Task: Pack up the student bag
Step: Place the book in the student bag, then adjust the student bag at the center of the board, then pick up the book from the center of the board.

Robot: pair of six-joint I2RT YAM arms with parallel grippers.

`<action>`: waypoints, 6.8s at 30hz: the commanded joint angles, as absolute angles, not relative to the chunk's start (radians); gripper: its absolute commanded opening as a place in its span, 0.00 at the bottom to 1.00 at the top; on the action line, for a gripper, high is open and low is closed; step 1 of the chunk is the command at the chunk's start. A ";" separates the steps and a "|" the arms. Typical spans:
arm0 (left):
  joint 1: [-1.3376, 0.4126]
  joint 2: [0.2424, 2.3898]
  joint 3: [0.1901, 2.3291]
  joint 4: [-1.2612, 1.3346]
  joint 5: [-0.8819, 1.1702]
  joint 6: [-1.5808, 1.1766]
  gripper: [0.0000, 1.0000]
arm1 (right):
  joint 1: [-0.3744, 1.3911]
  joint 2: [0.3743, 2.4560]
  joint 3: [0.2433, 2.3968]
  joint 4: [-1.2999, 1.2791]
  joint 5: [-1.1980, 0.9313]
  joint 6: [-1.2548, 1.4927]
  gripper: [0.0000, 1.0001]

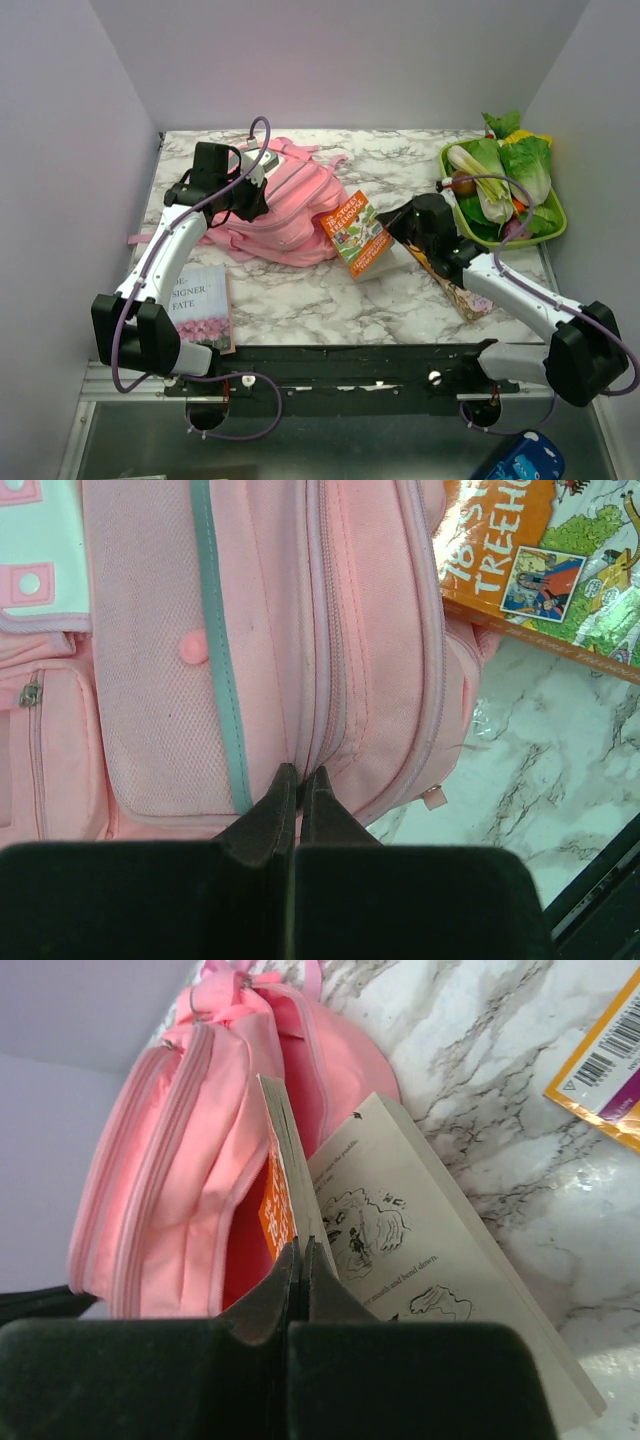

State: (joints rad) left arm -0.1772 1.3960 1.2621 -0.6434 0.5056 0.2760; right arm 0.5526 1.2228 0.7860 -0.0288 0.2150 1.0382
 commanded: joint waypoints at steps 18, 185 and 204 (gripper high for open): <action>-0.193 1.348 1.279 -0.614 0.684 0.241 0.00 | 0.666 1.578 1.052 0.135 0.304 1.255 0.01; -0.206 1.252 1.299 -0.538 0.650 0.255 0.00 | 0.207 1.999 1.535 -0.702 0.310 0.368 1.00; -0.196 1.187 1.316 -0.575 0.617 0.235 0.00 | 0.206 2.014 1.388 -0.608 -0.277 0.523 1.00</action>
